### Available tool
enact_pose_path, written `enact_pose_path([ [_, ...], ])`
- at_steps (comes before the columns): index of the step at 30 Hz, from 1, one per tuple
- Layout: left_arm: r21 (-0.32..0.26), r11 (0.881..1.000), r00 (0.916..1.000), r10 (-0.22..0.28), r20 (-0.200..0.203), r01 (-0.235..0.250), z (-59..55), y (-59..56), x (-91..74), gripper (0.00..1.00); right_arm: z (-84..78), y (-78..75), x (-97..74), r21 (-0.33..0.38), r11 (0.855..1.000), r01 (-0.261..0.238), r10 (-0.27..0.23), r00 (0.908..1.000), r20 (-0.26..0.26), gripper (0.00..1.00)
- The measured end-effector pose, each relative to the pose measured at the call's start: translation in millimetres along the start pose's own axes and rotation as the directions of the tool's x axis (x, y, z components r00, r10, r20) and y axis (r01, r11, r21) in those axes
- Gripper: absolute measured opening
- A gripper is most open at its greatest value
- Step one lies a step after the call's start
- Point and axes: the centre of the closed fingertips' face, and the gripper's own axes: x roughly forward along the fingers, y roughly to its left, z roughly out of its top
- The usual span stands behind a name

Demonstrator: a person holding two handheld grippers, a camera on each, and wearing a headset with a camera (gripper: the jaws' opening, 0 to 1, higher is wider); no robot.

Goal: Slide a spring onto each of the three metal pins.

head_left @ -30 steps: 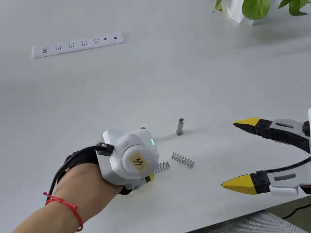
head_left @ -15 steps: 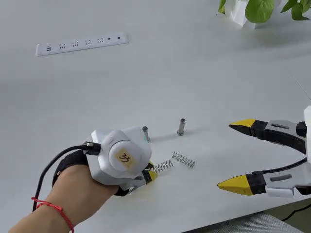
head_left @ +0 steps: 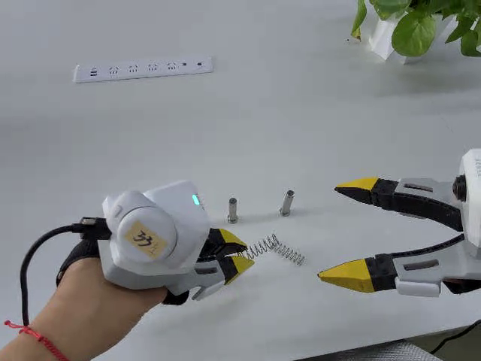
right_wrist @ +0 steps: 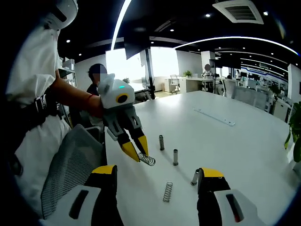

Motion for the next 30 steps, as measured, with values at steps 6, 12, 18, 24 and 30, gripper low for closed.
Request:
enact_pose_path([
  [6, -0.002, 1.000, 0.9947, 0.009, 0.103, -0.009, 18.3, -4.9, -16.2, 0.07, 21.7, 14.5, 8.1, 0.015, 0.997, -0.072, 0.072, 0.9974, 0.007, 0.49],
  [12, -0.005, 1.000, 0.9823, 0.007, 0.187, -0.006, 33.6, -10.2, -29.5, 0.07, 41.0, 22.4, 15.3, 0.017, 0.993, -0.115, 0.115, 0.9930, 0.028, 0.41],
  [18, -0.005, 1.000, 0.9688, 0.008, 0.248, -0.008, 44.2, -14.2, -38.6, 0.07, 52.4, 29.0, 20.1, 0.012, 0.988, -0.154, 0.154, 0.9879, 0.024, 0.30],
  [24, -0.008, 1.000, 0.9580, 0.010, 0.287, -0.008, 50.8, -16.7, -44.1, 0.07, 56.1, 36.6, 22.2, 0.002, 0.983, -0.183, 0.183, 0.9830, 0.006, 0.20],
  [30, -0.013, 1.000, 0.9513, 0.010, 0.308, -0.007, 53.1, -17.7, -47.5, 0.07, 57.2, 39.3, 22.6, 0.005, 0.980, -0.199, 0.199, 0.9800, 0.002, 0.13],
])
